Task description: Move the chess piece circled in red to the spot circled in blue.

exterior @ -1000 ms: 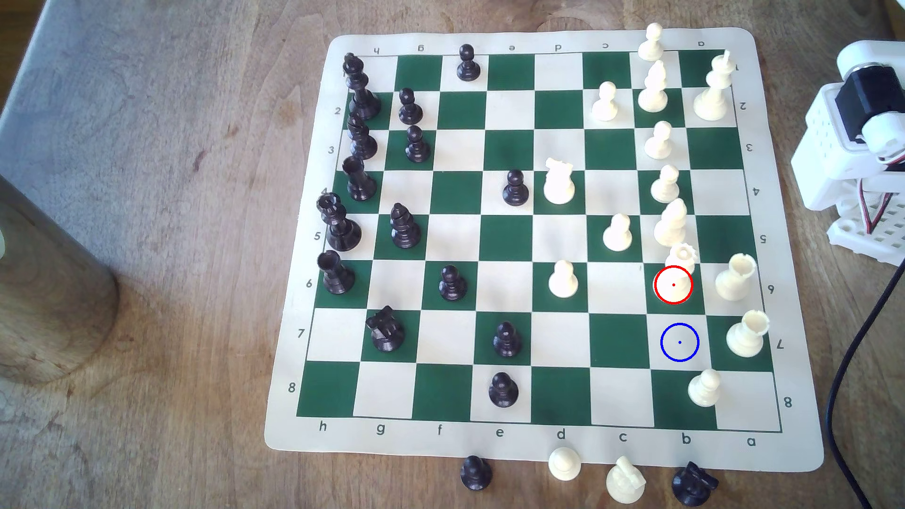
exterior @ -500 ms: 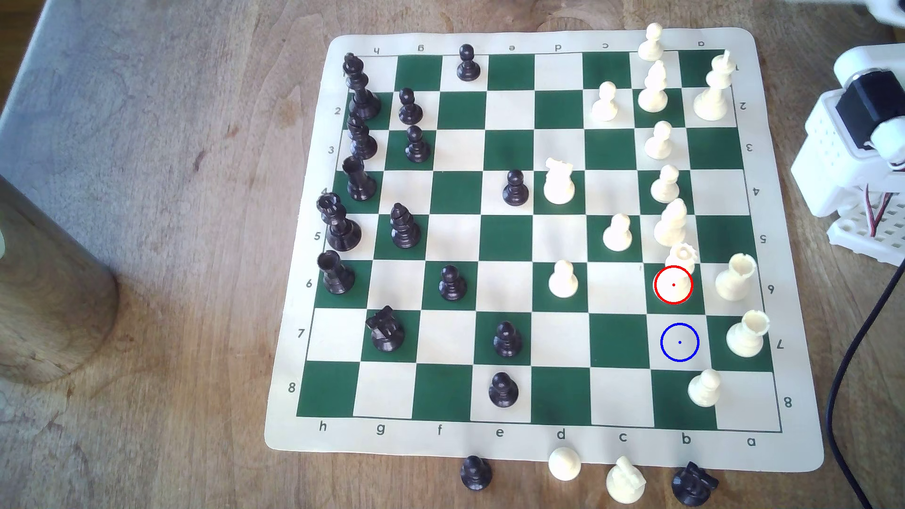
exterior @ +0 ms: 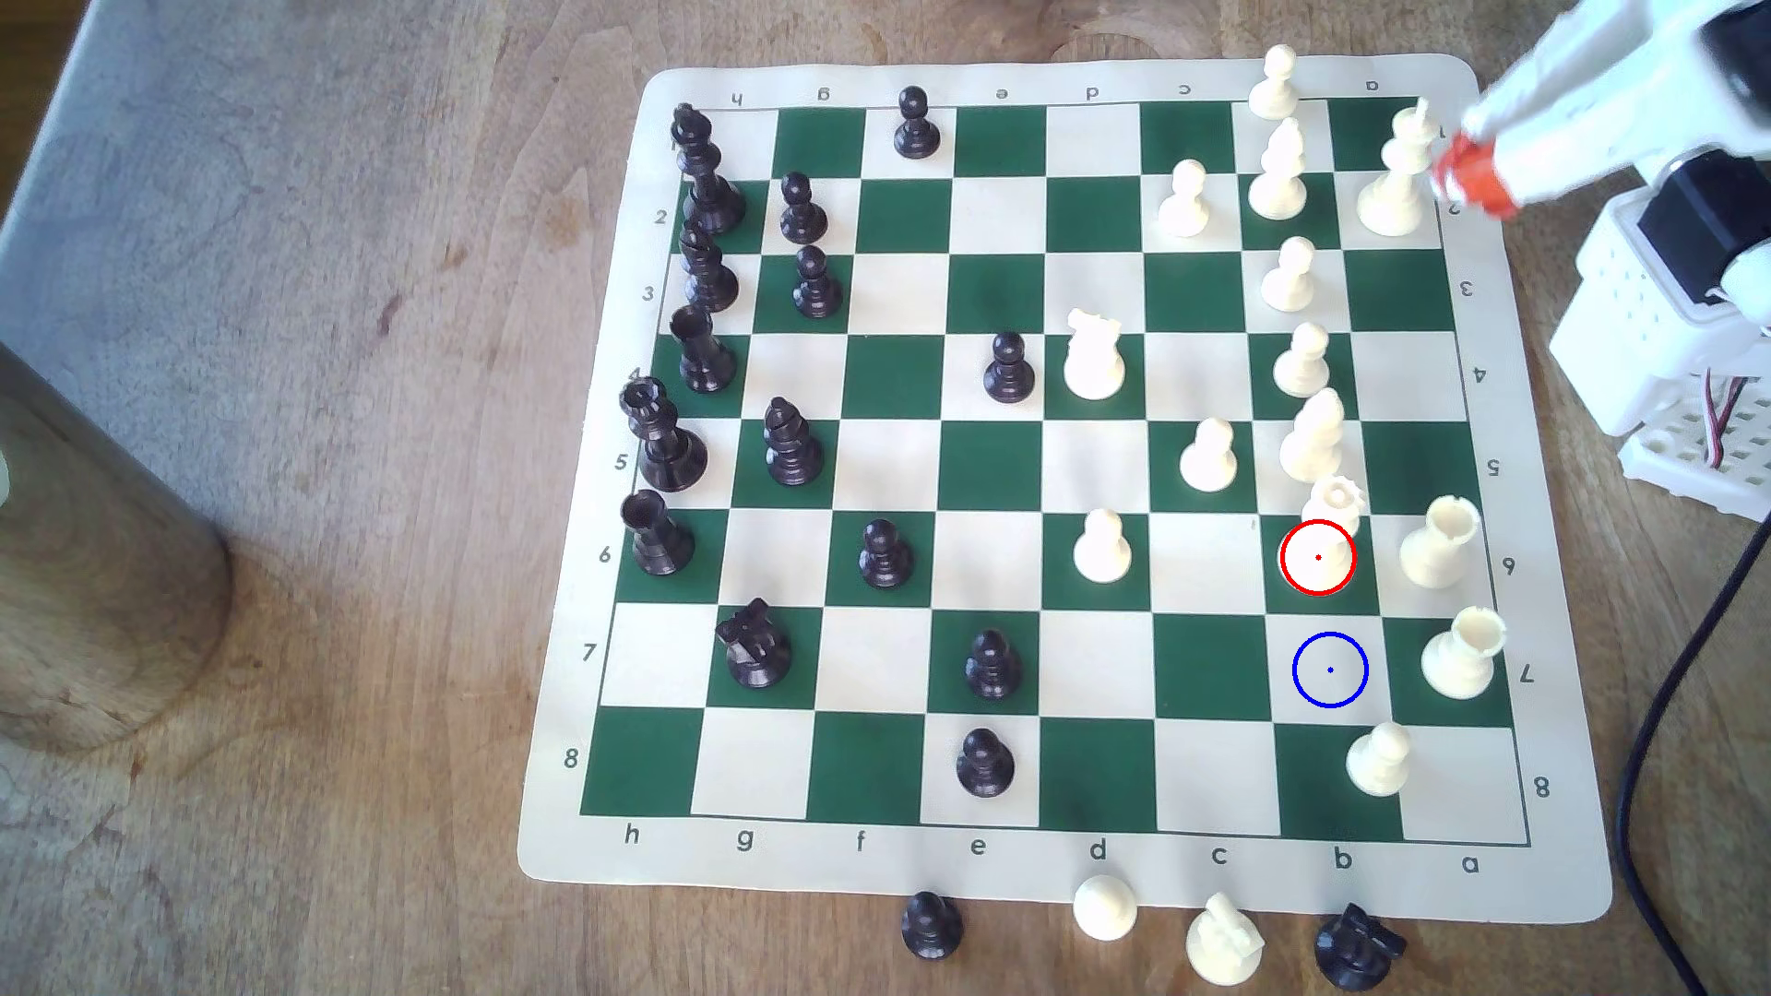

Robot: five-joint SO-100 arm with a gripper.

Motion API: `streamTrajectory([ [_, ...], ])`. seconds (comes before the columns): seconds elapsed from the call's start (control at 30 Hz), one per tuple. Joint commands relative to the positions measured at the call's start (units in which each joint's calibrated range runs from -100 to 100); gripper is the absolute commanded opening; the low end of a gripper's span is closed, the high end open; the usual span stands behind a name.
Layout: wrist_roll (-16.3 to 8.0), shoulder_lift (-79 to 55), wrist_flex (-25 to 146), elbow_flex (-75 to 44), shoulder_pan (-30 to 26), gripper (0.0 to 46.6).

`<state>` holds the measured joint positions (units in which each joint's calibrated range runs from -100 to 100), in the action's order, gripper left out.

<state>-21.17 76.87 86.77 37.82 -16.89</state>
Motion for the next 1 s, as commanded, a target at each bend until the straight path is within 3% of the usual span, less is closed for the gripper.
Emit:
streamTrajectory([
  [0.0, -3.6, -11.2, 3.8, -6.2, -1.3, 0.2],
  [0.17, -5.6, -21.5, 3.2, -5.5, -4.0, 0.2],
  [0.3, -5.8, -26.5, 0.1, -4.0, -5.2, 0.2],
  [0.57, -6.6, -30.2, -0.8, -1.3, -7.6, 12.9],
  [0.67, -5.8, -30.0, -2.7, 2.0, -7.7, 19.0],
  [0.9, -5.6, -33.5, -6.4, 4.5, -7.4, 17.7],
  [0.97, -5.6, -34.6, -7.7, 4.5, -7.2, 15.2],
])
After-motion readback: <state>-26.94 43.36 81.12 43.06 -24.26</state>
